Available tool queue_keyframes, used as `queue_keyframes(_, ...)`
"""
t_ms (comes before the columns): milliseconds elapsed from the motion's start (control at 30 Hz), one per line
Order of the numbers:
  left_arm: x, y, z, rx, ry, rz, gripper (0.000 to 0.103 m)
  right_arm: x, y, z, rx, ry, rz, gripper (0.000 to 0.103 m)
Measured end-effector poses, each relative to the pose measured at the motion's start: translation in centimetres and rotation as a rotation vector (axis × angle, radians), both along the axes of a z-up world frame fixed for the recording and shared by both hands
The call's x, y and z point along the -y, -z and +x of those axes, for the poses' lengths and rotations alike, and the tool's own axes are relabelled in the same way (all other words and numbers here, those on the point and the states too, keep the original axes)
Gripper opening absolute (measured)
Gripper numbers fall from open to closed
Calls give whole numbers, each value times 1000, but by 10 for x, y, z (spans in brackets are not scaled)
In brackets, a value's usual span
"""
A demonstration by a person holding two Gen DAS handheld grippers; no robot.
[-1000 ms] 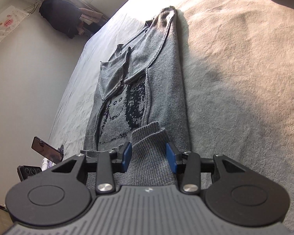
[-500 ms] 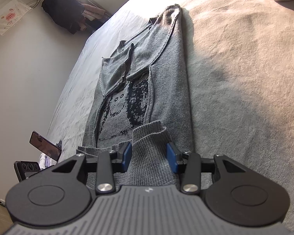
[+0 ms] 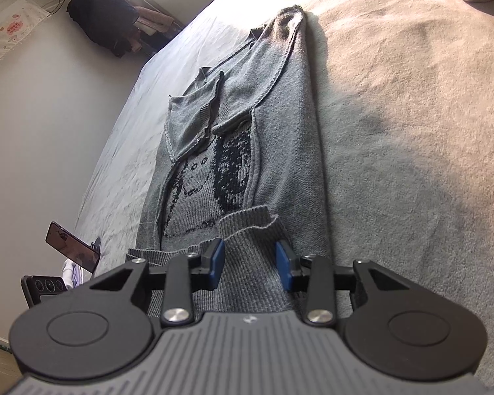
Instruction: Fold clothes
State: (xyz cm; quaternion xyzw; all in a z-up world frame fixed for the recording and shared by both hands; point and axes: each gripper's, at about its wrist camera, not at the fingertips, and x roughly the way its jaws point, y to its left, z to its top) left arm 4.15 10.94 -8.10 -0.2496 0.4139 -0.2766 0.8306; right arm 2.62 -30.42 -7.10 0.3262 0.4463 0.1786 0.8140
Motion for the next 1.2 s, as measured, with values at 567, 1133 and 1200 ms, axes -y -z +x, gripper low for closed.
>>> queue_keyframes(567,-1,2,1,-12,-7,-12,20,-4,-2,-2,7,-10,-22,41)
queue_keyframes(1133,-7,6,2,-22,-60,-42,12,-12,-9,-7,92,13,-171,43)
queue_keyframes(1200,-5,5,1,-15,-61,-28,11,-17,-12,-8,130,2,-238,43)
